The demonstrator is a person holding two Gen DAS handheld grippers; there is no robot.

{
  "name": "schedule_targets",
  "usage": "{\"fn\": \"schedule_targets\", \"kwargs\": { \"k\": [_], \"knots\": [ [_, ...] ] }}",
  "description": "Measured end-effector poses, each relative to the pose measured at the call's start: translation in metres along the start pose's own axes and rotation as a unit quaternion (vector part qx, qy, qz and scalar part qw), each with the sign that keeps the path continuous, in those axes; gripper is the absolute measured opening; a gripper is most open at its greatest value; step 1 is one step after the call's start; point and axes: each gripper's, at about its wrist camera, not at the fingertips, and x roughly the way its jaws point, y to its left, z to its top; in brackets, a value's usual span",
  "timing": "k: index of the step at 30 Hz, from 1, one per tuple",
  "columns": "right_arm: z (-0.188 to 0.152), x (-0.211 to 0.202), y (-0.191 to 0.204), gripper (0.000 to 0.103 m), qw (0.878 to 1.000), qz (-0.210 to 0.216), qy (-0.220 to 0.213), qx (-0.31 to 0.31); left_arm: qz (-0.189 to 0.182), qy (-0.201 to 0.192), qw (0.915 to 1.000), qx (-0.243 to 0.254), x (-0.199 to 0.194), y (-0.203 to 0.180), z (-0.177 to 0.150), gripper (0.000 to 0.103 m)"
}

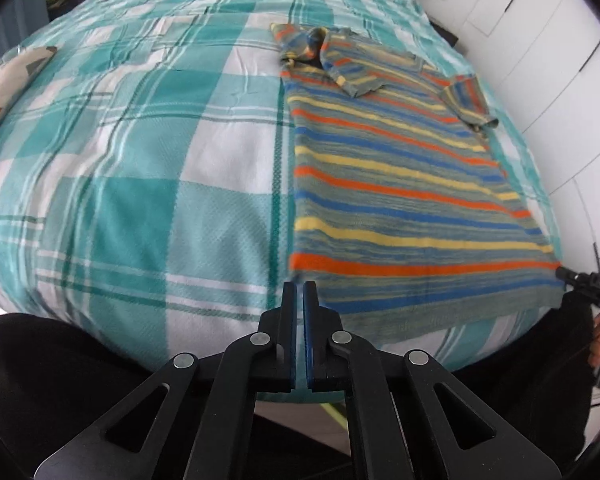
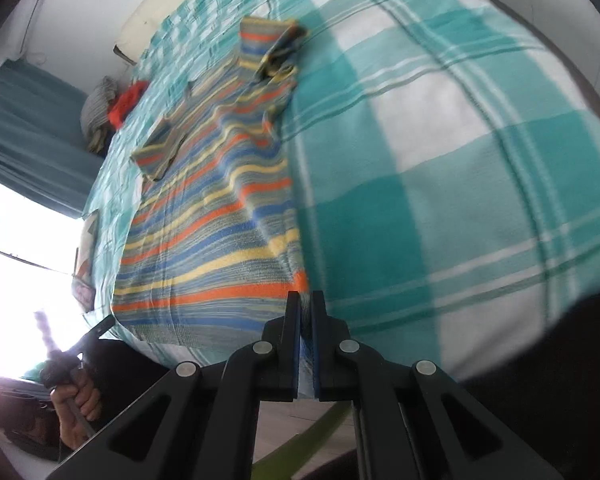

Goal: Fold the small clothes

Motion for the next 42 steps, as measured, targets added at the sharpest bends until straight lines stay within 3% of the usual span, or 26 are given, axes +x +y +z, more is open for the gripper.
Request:
{"fn": "schedule_targets", "kwargs": {
  "k": [2, 5, 6, 7, 9, 10, 14, 15, 16, 19, 21, 24, 29, 35, 38, 40, 42],
  "knots": [
    [0.005, 0.004, 0.0, 0.004, 1.0, -0.017, 0.001, -0.019, 0.014, 0.011, 0.9998, 0.009, 0.013, 0.0, 0.002, 0.002],
    [0.004, 0.034, -0.002, 0.007, 0.999, -0.015, 0.024, -0.019, 0.015, 0.046, 0.9987, -0.014, 0.033, 0.007, 0.002, 0.013],
    [0.002, 0.04, -0.006, 0.013, 0.999, -0.012, 0.034, -0.01, 0.007, 0.047, 0.9986, -0.026, 0.032, 0.012, 0.001, 0.028],
    [0.002, 0.044, -0.01, 0.028, 0.999, -0.003, 0.043, 0.007, 0.001, 0.038, 0.9986, -0.038, 0.027, 0.017, 0.0, 0.052],
    [-0.003, 0.039, -0.017, 0.05, 0.998, 0.035, 0.041, 0.028, -0.02, 0.004, 0.9977, -0.064, 0.015, 0.027, -0.002, 0.076],
    [-0.004, 0.038, -0.016, 0.056, 0.998, 0.042, 0.039, 0.027, -0.03, -0.007, 0.9968, -0.073, 0.012, 0.03, -0.003, 0.077],
    [-0.015, 0.035, -0.017, 0.056, 0.998, 0.038, 0.048, 0.007, -0.078, -0.005, 0.9957, -0.051, 0.026, 0.022, 0.008, 0.076],
    [-0.016, 0.037, -0.019, 0.056, 0.998, 0.038, 0.051, 0.011, -0.088, 0.009, 0.9952, -0.041, 0.034, 0.016, 0.012, 0.067],
    [-0.015, 0.039, -0.02, 0.056, 0.998, 0.038, 0.053, 0.015, -0.115, 0.024, 0.9925, -0.036, 0.04, 0.008, 0.015, 0.054],
    [-0.014, 0.04, -0.023, 0.056, 0.997, 0.046, 0.049, 0.023, -0.221, 0.021, 0.9749, -0.002, 0.03, -0.033, 0.023, 0.053],
    [-0.015, 0.04, -0.023, 0.056, 0.998, 0.048, 0.045, 0.025, -0.25, -0.001, 0.9673, 0.042, 0.014, -0.057, 0.025, 0.06],
    [-0.014, 0.038, -0.025, 0.056, 0.998, 0.045, 0.044, 0.025, -0.219, -0.023, 0.9715, 0.087, 0.002, -0.074, 0.022, 0.07],
    [-0.013, 0.034, -0.031, 0.056, 0.998, 0.044, 0.041, 0.032, -0.183, 0.018, 0.9814, 0.056, 0.029, -0.057, 0.02, 0.069],
    [-0.014, 0.032, -0.032, 0.056, 0.998, 0.04, 0.04, 0.03, -0.166, 0.006, 0.9833, 0.074, 0.036, -0.077, 0.027, 0.068],
    [-0.014, 0.031, -0.03, 0.056, 0.998, 0.036, 0.036, 0.029, -0.088, 0.027, 0.9887, 0.118, 0.051, -0.112, 0.035, 0.071],
    [-0.014, 0.032, -0.031, 0.056, 0.998, 0.036, 0.035, 0.03, -0.029, 0.042, 0.9913, 0.121, 0.068, -0.126, 0.036, 0.086],
    [-0.015, 0.032, -0.031, 0.056, 0.998, 0.036, 0.033, 0.031, 0.037, 0.051, 0.9916, 0.113, 0.088, -0.133, 0.036, 0.088]
  ]
}}
